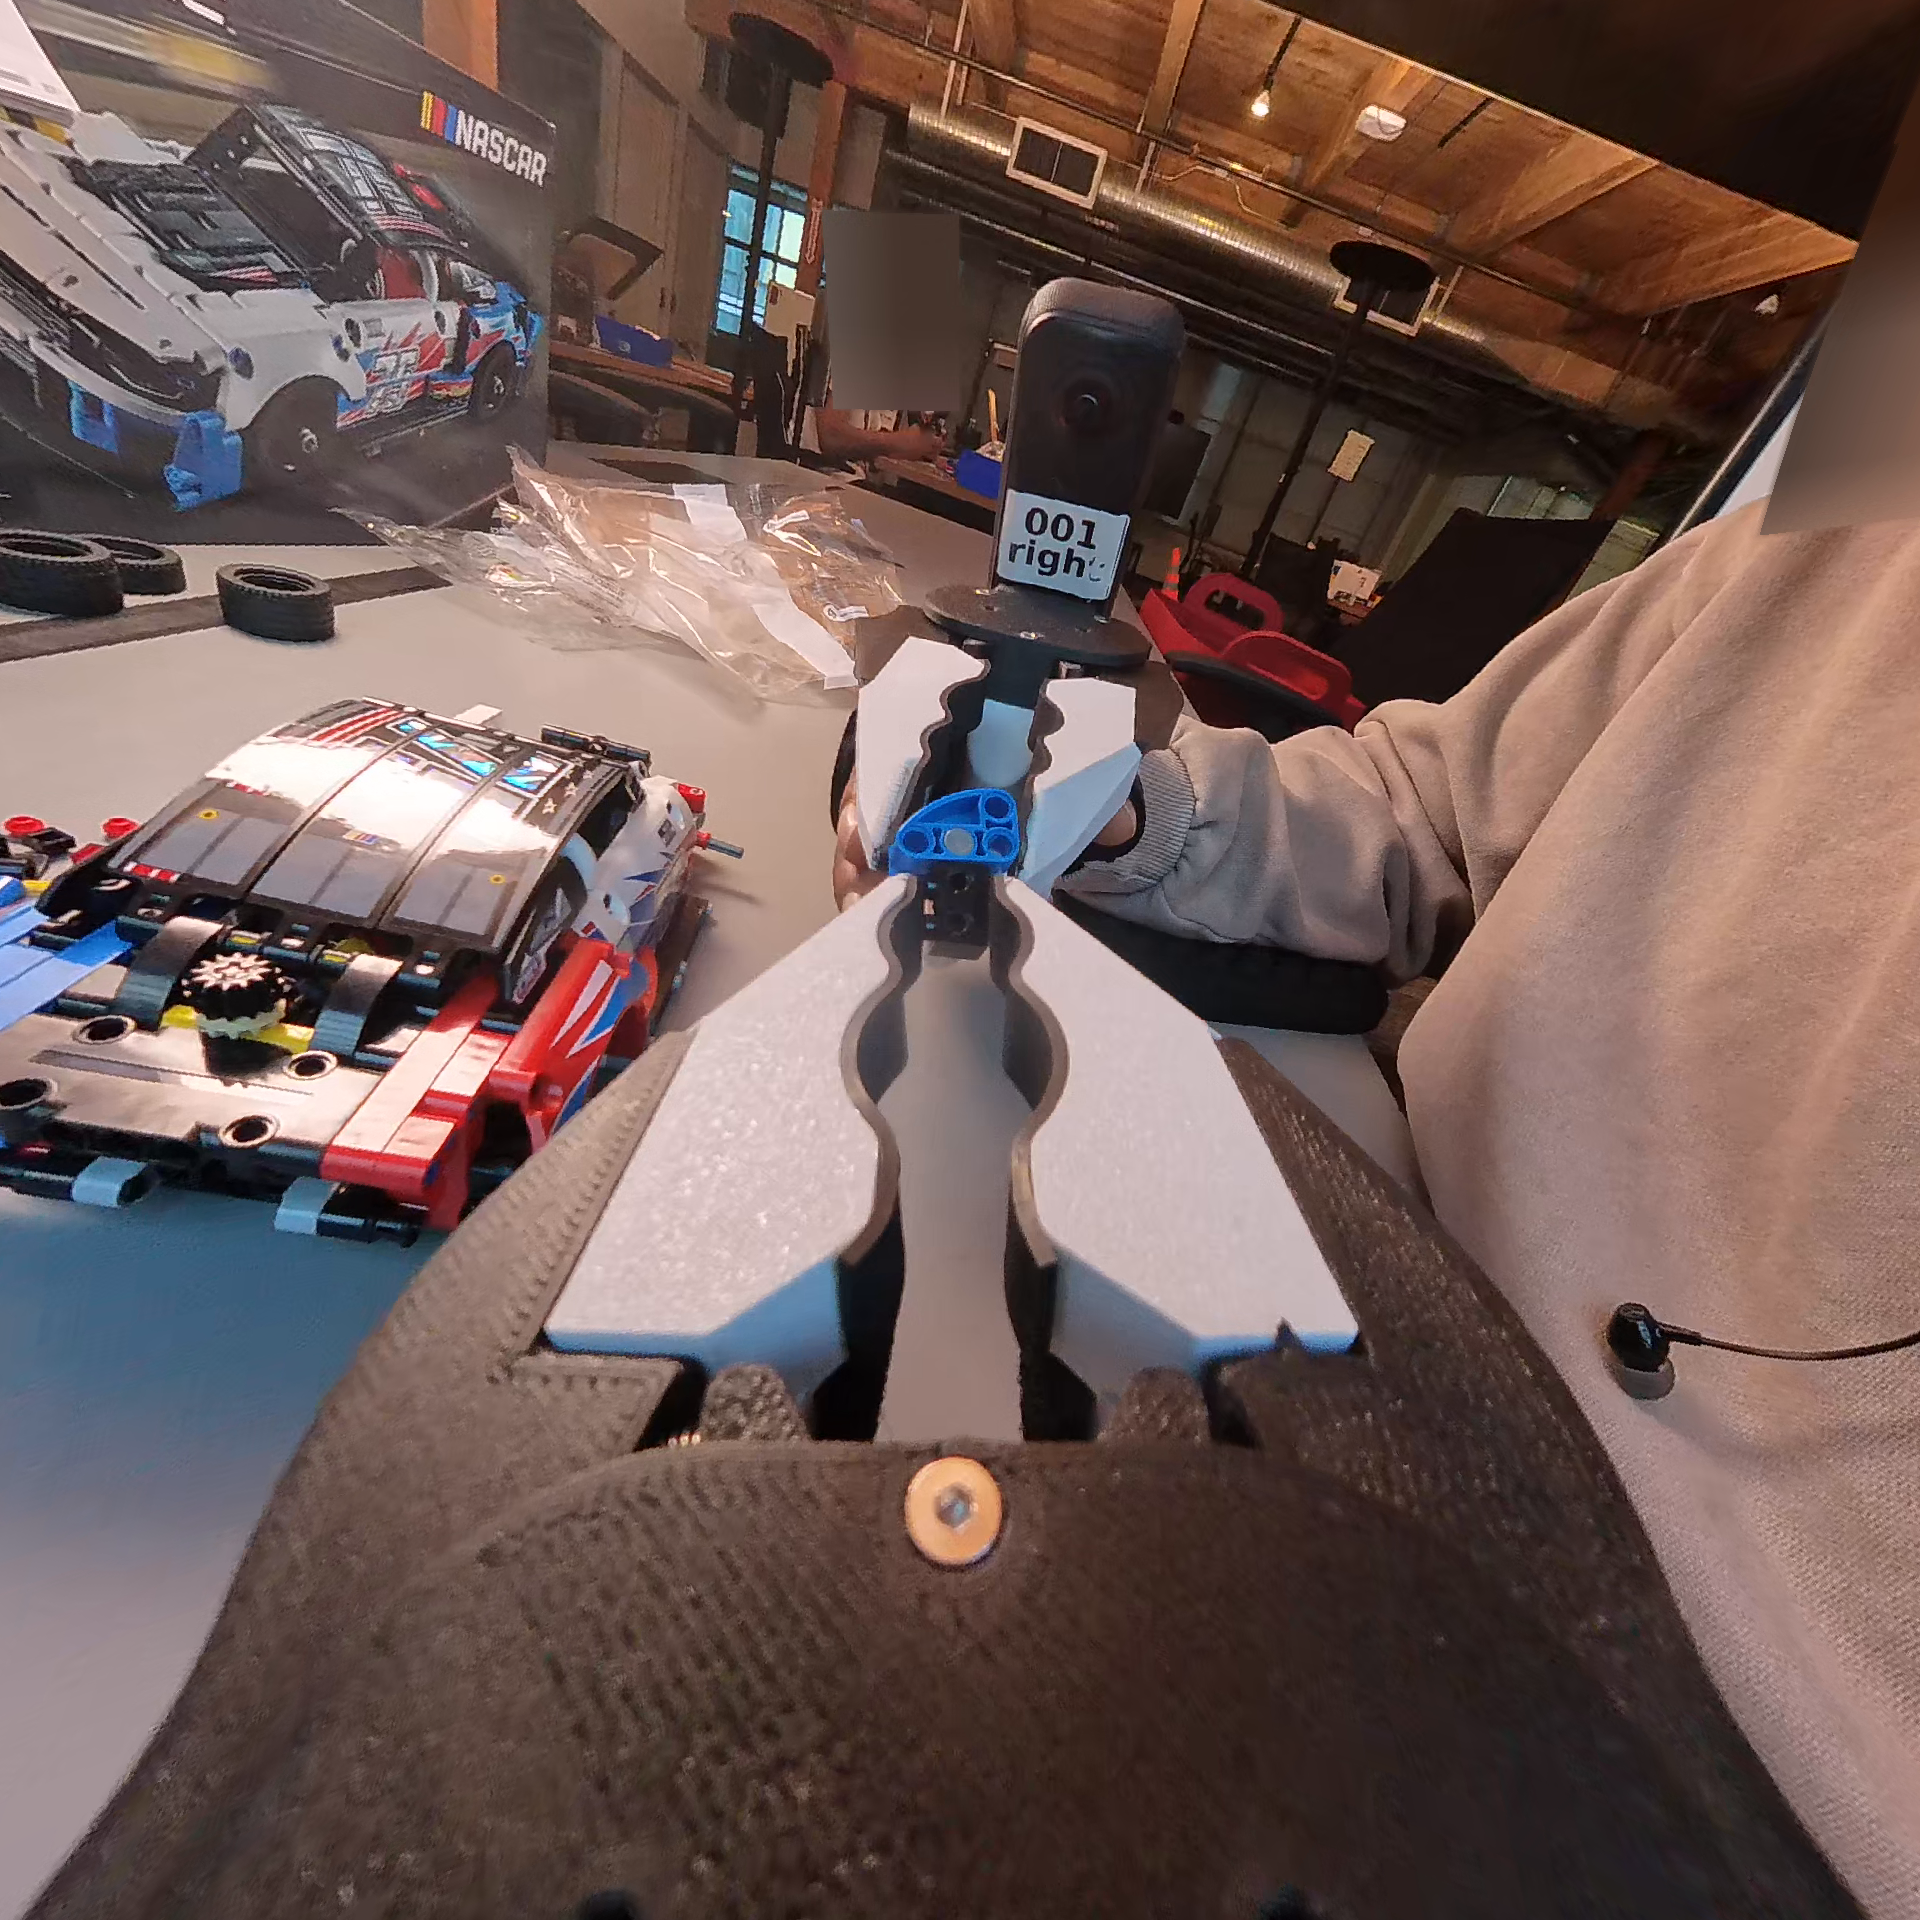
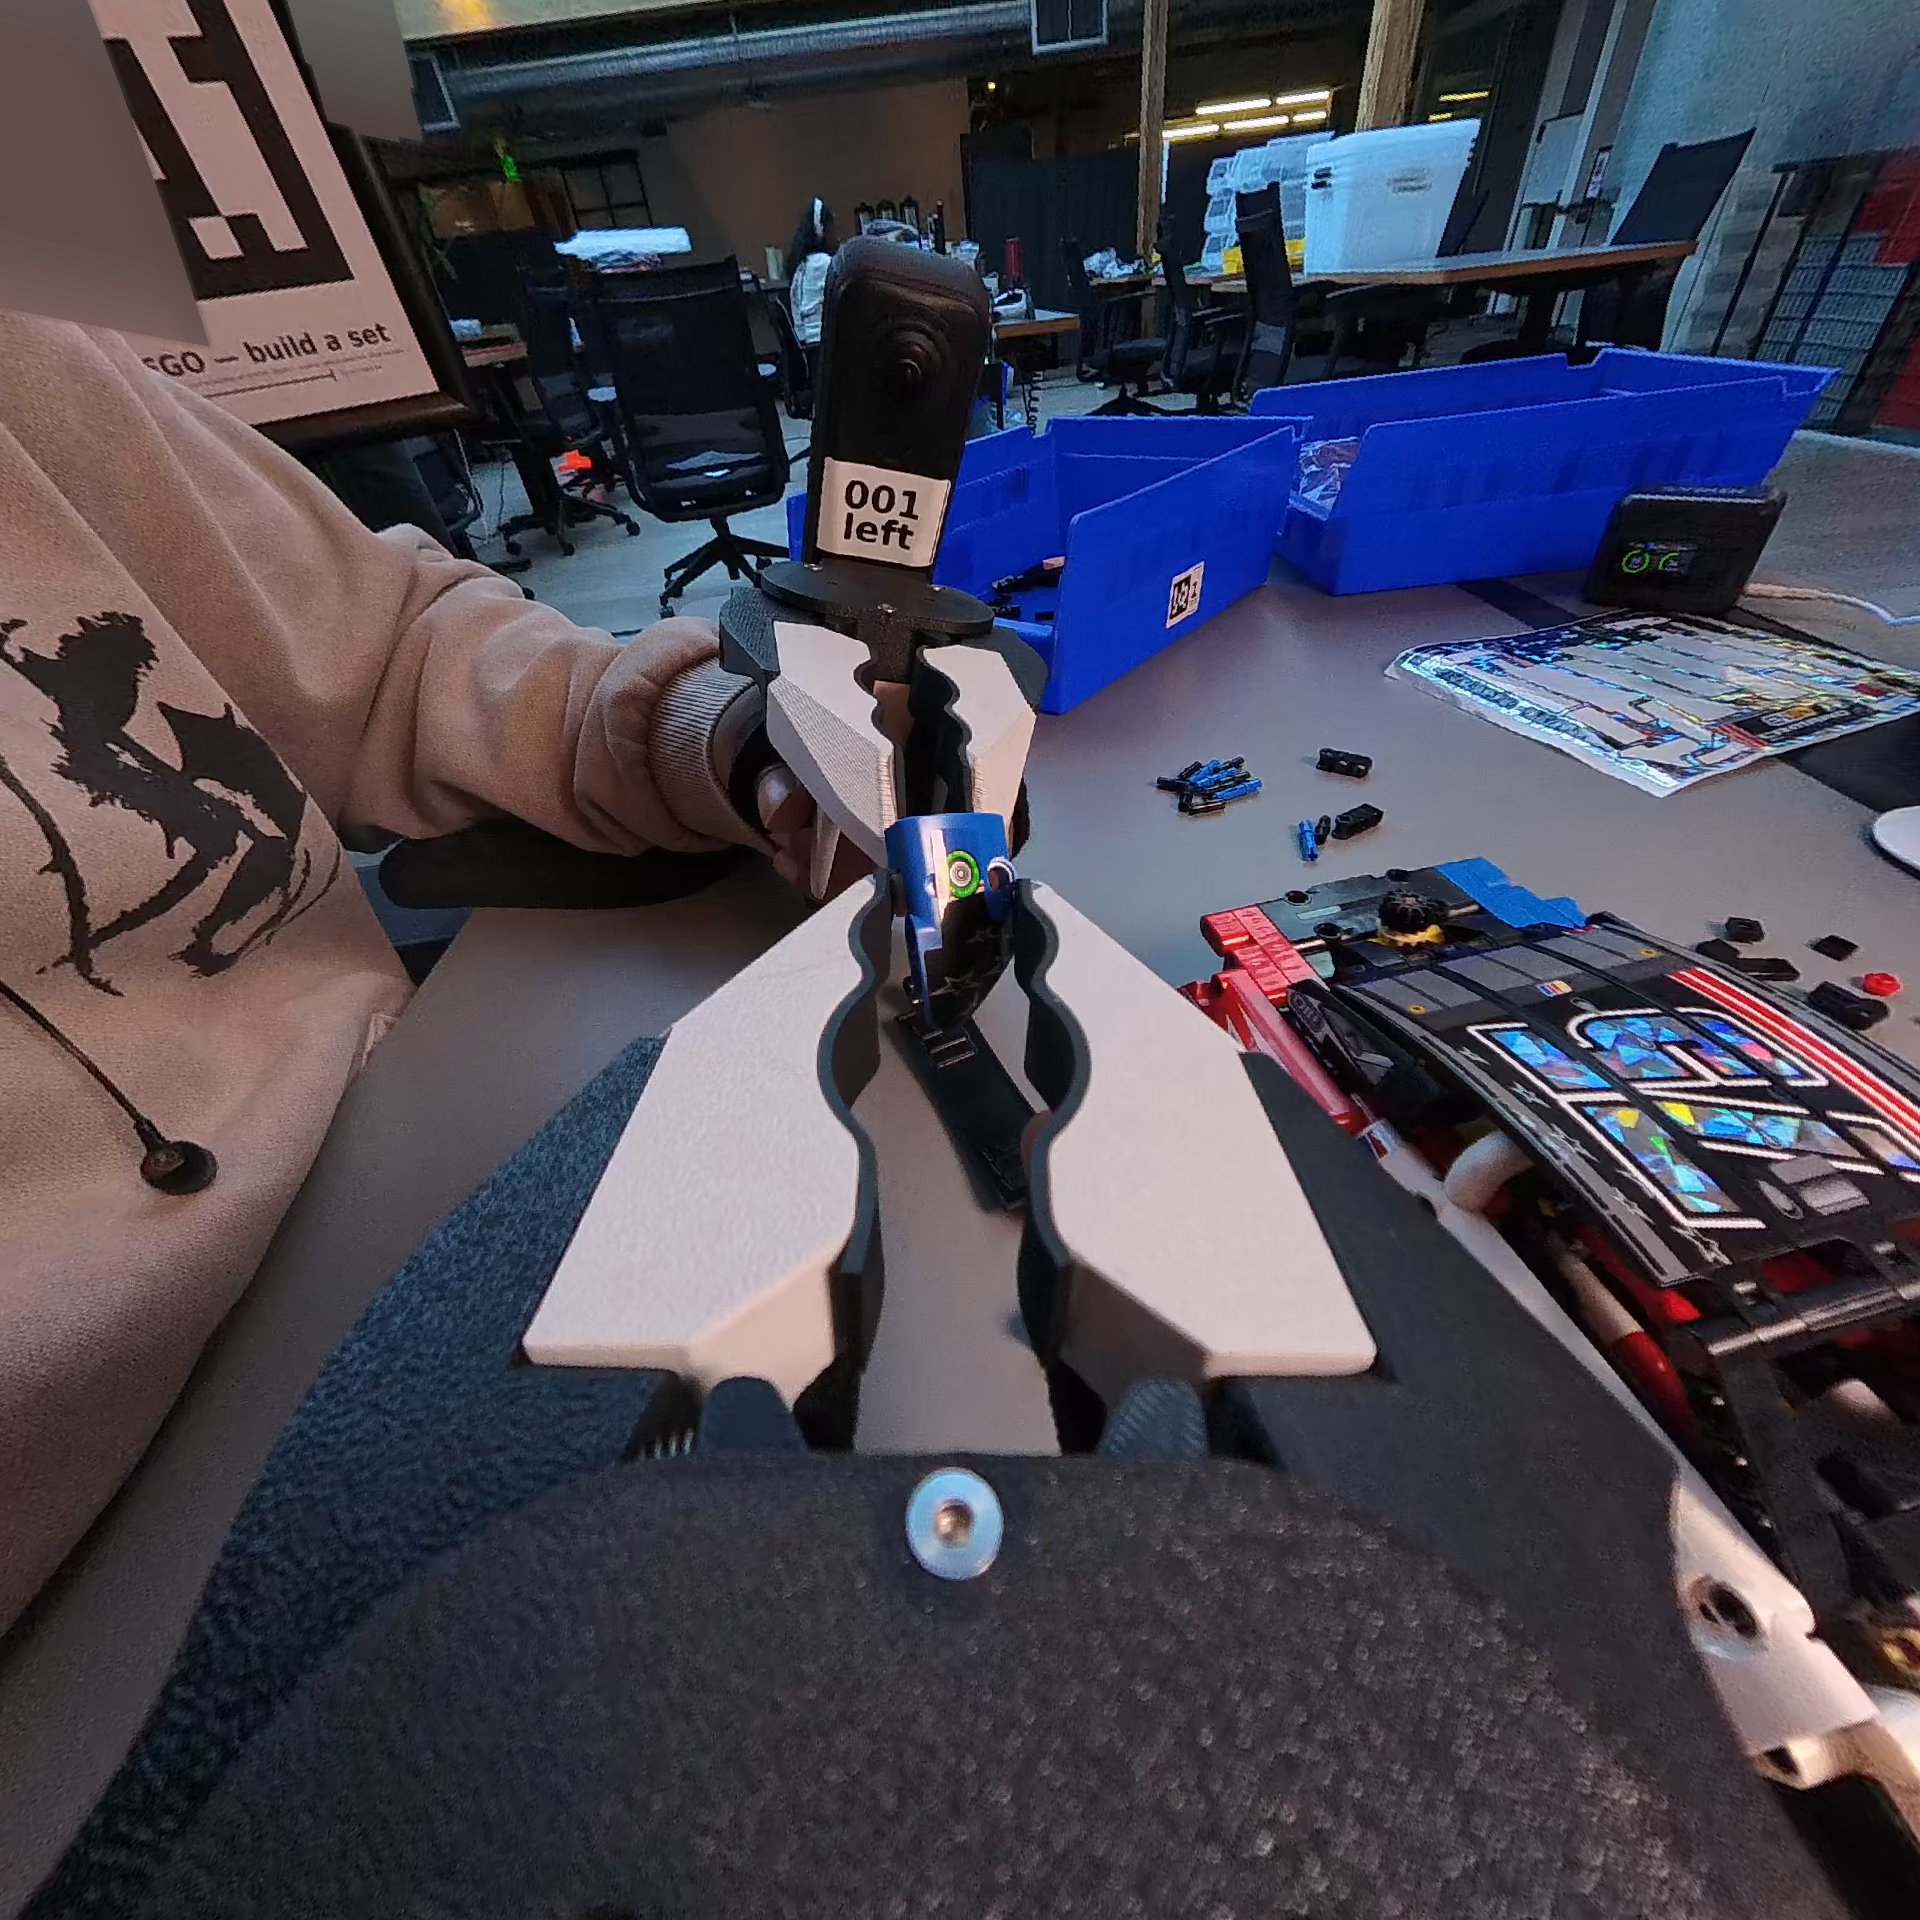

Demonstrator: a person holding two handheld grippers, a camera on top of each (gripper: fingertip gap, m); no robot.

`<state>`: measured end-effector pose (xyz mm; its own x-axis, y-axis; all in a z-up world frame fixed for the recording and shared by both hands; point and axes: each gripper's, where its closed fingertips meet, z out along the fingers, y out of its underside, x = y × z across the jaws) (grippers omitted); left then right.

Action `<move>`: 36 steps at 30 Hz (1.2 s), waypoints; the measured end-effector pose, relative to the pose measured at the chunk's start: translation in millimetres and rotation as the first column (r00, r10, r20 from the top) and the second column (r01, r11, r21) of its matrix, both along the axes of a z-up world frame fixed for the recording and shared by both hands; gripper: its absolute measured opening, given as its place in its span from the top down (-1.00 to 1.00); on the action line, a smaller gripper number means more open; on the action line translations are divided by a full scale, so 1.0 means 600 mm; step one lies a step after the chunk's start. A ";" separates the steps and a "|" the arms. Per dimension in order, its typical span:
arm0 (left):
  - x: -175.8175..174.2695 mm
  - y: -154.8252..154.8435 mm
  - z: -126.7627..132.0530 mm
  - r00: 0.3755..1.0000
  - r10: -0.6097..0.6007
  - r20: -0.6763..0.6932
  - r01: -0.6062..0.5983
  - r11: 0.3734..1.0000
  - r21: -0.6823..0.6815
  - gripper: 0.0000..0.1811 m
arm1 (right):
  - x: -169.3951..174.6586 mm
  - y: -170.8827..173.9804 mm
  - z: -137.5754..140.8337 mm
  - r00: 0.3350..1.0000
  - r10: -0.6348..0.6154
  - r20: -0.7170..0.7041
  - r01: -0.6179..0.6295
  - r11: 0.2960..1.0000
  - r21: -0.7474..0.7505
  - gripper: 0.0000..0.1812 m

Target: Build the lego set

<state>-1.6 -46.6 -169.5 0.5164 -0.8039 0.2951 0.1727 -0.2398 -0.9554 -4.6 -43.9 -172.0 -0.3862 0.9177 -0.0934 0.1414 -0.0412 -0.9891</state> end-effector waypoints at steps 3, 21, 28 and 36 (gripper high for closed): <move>0.000 0.001 -0.001 1.000 0.002 -0.005 -0.002 1.000 -0.003 0.89 | 0.000 0.001 -0.001 1.000 -0.002 0.002 0.002 1.000 0.003 0.78; -0.004 0.006 -0.019 0.995 0.037 -0.094 -0.038 0.999 -0.008 0.89 | -0.003 0.006 -0.019 0.999 -0.020 0.040 0.019 0.999 0.043 0.78; -0.032 0.012 -0.055 0.972 0.040 -0.231 -0.070 0.990 -0.123 0.58 | 0.003 0.036 -0.025 0.995 -0.082 0.065 0.076 0.993 0.089 0.79; -0.043 -0.010 -0.156 0.852 -0.078 -0.518 -0.082 0.957 -0.278 0.58 | 0.015 0.040 -0.072 0.979 -0.056 0.194 0.031 0.991 0.129 0.78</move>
